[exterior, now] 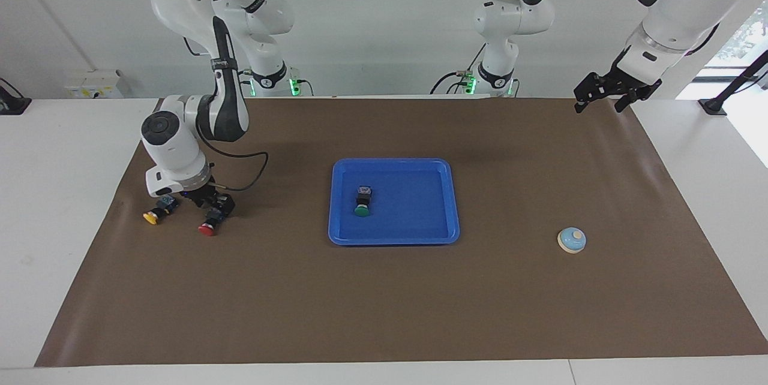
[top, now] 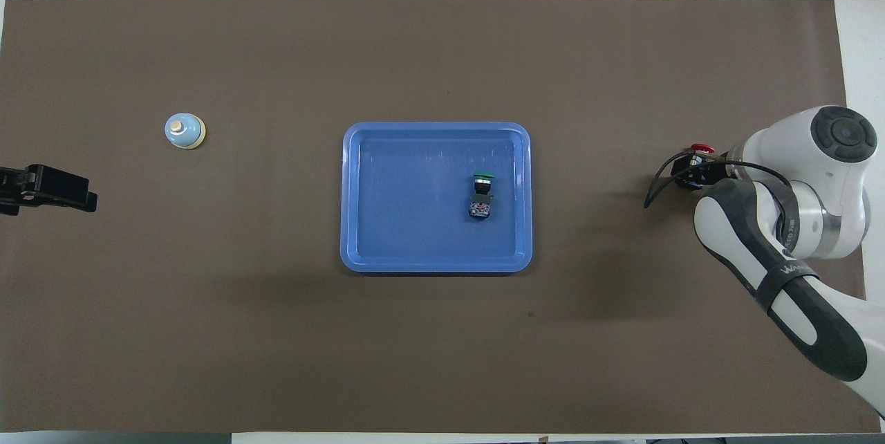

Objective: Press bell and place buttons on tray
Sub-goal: 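Grasp the red-capped button with the right gripper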

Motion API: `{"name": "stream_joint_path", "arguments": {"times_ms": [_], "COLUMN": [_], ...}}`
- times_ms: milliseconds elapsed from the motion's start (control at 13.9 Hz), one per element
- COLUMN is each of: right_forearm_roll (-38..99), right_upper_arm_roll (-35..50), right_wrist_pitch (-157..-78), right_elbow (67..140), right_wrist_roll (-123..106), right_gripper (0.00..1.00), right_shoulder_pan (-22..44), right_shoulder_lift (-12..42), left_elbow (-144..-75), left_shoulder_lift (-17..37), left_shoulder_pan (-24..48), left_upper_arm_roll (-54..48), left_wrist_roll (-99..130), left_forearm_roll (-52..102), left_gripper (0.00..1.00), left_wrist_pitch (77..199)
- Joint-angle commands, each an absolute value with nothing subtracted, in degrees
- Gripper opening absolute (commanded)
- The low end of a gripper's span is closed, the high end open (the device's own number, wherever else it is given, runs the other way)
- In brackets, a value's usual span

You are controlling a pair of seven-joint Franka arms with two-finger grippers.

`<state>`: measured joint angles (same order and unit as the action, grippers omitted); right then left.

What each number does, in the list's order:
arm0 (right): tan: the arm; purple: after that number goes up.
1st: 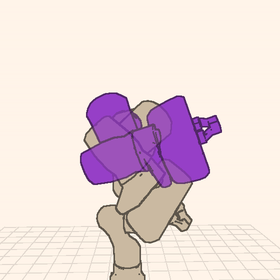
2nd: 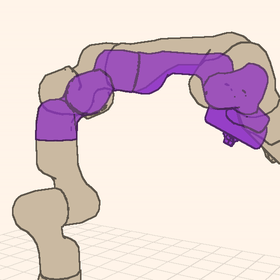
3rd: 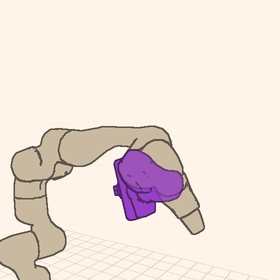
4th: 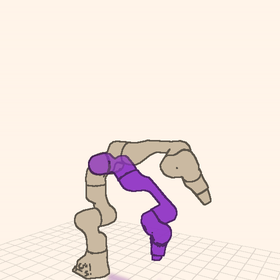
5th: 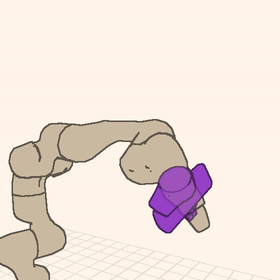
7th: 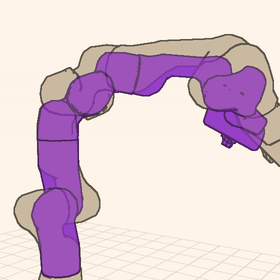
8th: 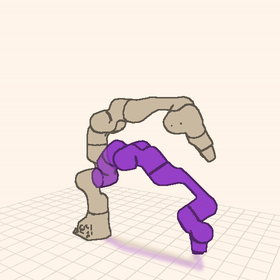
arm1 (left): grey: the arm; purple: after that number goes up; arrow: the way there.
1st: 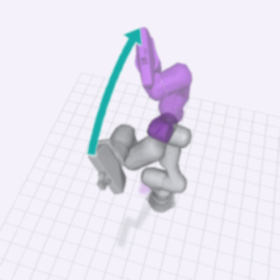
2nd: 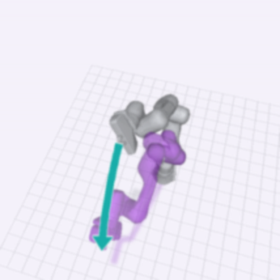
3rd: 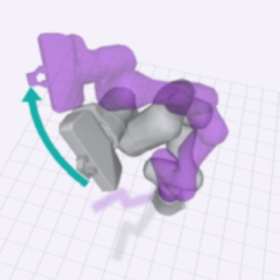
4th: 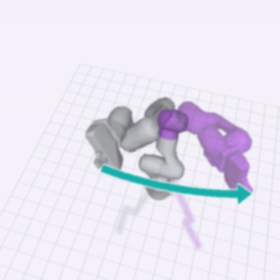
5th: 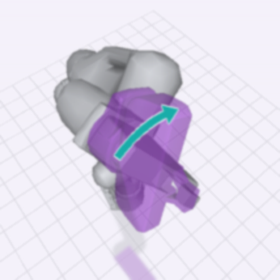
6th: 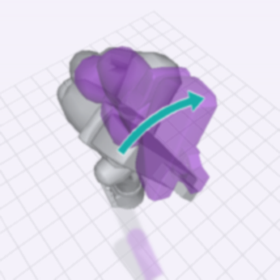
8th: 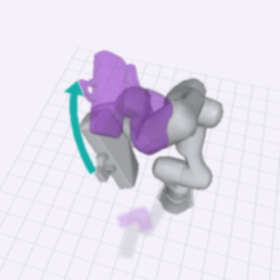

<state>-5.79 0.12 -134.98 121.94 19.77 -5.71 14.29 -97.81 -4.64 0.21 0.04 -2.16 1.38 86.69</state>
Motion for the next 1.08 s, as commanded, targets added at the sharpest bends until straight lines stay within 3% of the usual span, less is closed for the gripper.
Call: {"name": "stream_joint_path", "arguments": {"times_ms": [0, 216, 360, 648, 1008], "right_forearm_roll": [-6.5, -6.5, -6.5, -5.63, 0.16], "right_upper_arm_roll": [0.7, 0.88, 0.97, 1.06, 1.14], "right_wrist_pitch": [-136.23, -133.78, -128.0, -115.77, -108.56], "right_elbow": [123.4, 120.33, 115.51, 103.03, 91.35], "right_wrist_roll": [19.6, 19.51, 19.86, 22.39, 31.87], "right_gripper": [0.0, 0.0, 0.0, 0.0, 0.0], "right_shoulder_pan": [-5.72, -4.31, -1.42, 8.67, 22.3], "right_shoulder_lift": [12.74, 13.01, 13.09, 14.32, 19.58], "left_elbow": [-97.65, -97.65, -97.65, -97.65, -97.65], "left_shoulder_lift": [-4.83, -4.92, -4.83, -4.83, -4.83], "left_shoulder_pan": [0.0, 0.0, 0.0, 0.0, 0.0], "left_upper_arm_roll": [0.18, 0.18, 0.17, 0.09, 0.09], "left_wrist_roll": [-2.46, -2.46, -2.46, -2.46, -2.46], "left_forearm_roll": [2.11, 2.11, 2.11, 2.11, 2.11], "left_gripper": [1.0, 1.0, 1.0, 1.0, 1.0], "left_wrist_pitch": [86.22, 86.22, 86.22, 86.22, 86.22]}}
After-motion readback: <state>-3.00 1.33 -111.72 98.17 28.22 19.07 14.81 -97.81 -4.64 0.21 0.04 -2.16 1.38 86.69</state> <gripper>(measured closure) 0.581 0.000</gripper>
